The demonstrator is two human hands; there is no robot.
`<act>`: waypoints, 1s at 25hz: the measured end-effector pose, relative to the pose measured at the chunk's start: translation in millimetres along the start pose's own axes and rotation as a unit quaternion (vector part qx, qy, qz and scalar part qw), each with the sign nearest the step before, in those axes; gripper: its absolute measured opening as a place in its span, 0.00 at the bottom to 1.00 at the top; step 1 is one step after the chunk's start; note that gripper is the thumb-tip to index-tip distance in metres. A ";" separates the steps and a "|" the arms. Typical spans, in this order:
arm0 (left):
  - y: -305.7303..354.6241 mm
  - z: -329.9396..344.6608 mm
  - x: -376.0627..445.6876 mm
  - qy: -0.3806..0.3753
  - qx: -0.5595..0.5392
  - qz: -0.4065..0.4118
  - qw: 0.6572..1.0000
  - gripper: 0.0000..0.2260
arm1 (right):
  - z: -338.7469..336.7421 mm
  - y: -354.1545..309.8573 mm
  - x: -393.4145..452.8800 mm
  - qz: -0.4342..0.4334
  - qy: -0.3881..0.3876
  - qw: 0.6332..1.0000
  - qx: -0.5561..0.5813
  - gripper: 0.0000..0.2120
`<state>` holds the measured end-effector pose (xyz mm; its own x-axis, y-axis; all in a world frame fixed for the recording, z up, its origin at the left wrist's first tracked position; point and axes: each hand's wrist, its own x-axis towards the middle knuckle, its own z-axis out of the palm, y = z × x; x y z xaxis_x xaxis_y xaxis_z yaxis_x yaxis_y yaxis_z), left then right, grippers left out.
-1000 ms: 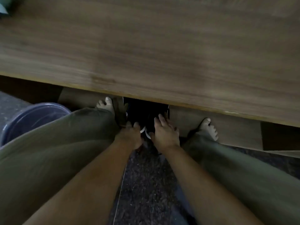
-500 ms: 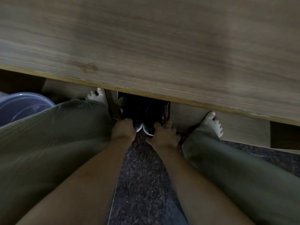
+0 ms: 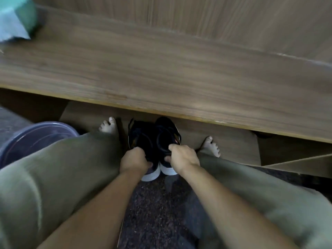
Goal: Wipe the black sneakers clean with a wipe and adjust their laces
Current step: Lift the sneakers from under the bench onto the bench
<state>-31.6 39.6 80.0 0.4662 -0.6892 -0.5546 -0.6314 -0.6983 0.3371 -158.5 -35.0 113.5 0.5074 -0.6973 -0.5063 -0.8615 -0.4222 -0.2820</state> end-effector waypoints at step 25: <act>18.4 -140.3 -282.5 0.302 0.080 0.195 0.930 0.13 | -119.6 -55.7 -269.8 -0.101 0.355 0.919 -0.137 0.29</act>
<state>-88.0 194.3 349.6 0.4144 -0.9006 0.1310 -0.8871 -0.3676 0.2791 -245.4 107.3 363.3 0.6233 -0.7503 0.2201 -0.7615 -0.6465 -0.0471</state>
